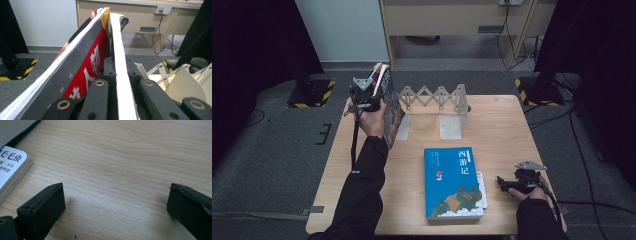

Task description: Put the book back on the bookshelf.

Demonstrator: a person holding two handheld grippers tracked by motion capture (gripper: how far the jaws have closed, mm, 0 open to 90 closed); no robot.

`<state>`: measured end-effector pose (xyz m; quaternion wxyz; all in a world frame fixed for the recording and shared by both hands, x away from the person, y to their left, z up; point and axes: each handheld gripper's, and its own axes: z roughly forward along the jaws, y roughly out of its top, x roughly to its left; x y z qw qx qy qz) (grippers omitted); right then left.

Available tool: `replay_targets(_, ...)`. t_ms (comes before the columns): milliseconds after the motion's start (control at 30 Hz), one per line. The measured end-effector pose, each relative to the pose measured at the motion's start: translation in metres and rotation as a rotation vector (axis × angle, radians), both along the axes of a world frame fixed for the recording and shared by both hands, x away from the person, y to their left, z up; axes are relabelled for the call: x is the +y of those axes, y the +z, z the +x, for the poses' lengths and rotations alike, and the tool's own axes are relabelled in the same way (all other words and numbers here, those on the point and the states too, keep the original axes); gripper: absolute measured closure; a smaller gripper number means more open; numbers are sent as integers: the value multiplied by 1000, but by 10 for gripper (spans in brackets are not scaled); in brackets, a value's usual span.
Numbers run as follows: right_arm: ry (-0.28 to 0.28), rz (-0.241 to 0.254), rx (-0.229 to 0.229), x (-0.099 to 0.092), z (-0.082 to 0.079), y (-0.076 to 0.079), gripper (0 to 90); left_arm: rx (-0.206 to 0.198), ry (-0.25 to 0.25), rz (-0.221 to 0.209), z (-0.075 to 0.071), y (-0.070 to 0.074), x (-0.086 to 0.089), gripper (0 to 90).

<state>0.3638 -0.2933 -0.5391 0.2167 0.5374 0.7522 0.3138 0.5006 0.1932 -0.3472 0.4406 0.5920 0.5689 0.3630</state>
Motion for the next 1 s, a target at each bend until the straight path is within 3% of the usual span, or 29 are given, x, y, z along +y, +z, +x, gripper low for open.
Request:
replay_targets(467, 0, 0, 0, 0, 0, 0, 19, -7, -10, 0, -5, 1, -1, 782)
replay_targets(733, 0, 0, 0, 0, 0, 0, 19, -41, -59, -31, -24, 0, -2, 681)
replay_targets(1000, 0, 0, 0, 0, 0, 0, 19, -59, -99, -27, -46, 0, 1, 617)
